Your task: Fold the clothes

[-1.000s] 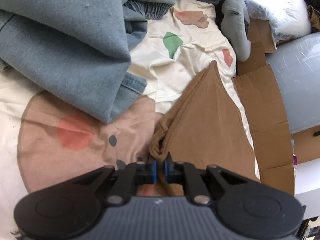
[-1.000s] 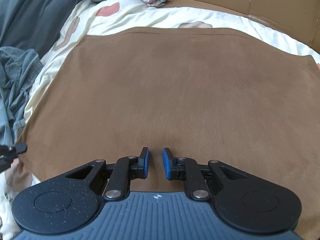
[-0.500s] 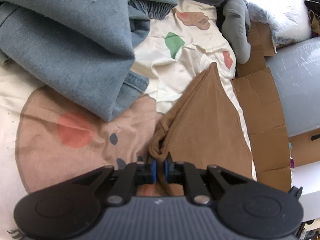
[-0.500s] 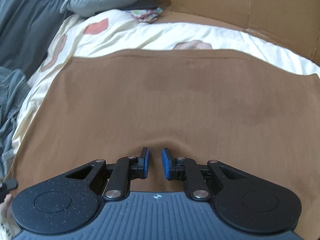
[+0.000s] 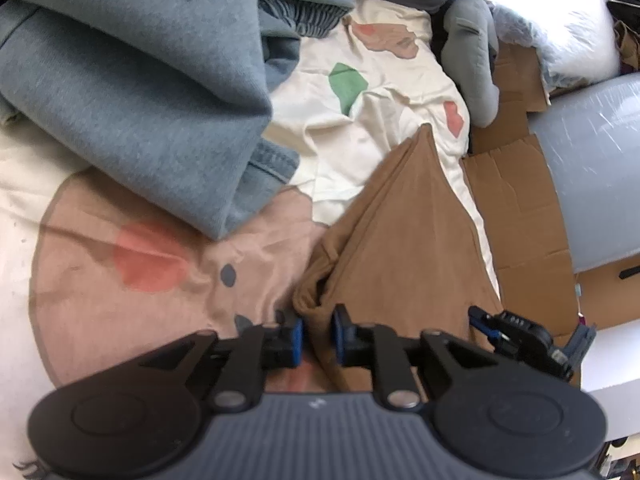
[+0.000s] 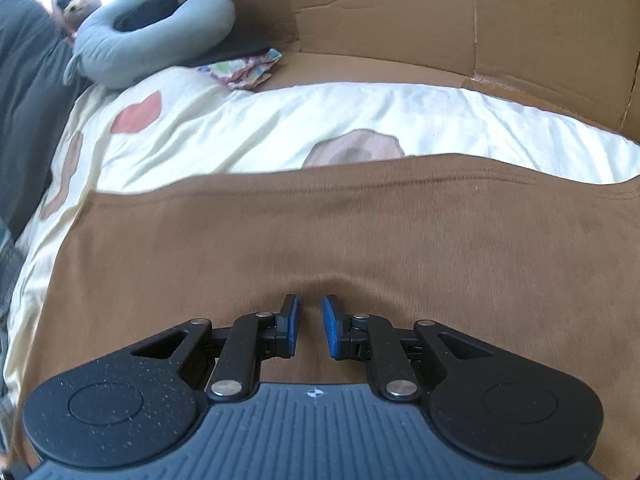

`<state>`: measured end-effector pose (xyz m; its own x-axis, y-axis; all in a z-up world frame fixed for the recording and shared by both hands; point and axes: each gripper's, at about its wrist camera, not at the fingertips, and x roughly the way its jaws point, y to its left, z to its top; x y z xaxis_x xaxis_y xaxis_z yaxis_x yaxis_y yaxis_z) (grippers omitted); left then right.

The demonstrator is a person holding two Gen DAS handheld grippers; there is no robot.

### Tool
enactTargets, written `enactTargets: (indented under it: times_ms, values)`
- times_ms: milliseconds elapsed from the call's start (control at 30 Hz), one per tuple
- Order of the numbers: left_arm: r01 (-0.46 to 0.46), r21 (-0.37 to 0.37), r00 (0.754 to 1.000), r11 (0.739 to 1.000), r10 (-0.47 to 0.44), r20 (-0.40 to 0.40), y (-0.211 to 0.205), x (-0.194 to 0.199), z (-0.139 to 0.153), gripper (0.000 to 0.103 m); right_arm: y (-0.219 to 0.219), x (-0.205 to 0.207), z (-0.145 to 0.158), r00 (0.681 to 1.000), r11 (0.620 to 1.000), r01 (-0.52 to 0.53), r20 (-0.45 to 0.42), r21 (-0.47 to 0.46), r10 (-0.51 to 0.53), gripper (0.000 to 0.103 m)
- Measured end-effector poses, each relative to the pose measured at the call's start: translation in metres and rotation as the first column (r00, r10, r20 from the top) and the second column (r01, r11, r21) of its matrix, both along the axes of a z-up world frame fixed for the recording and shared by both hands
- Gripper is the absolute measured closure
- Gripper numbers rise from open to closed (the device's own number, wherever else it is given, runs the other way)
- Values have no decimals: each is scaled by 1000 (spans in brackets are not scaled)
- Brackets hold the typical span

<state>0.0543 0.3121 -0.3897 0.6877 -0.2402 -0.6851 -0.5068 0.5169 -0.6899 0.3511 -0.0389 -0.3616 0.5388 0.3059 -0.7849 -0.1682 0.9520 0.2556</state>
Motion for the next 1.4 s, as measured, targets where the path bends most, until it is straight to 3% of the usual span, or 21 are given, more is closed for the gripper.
enactTargets:
  times_ms: [333,467,667,867,1200,1400]
  values:
    - [2,-12,1000,1000,-1,4,0,-3,-3,85,9,47,-1,998,999,50,23,-3,-50,83]
    - [5,2,1000,1000,-5,16,-2,-4,-1,85,8,63,-2,997,996,82,7,38,-82,82]
    - [13,-7,999,1000,-13,33,0,-3,0,93,8,66,2,999,998,46,8,33,-46,81]
    - [42,27,997,999,-44,62,-5,0,10,97,5,49,27,1000,1000,-11,17,8,11,64]
    - [63,11,990,998,-63,129,-7,10,41,98,1,-3,77,980,976,-193,22,-100,196,60]
    - [74,-6,987,997,-72,141,-10,21,57,98,17,-51,85,961,960,-276,-42,-41,274,60]
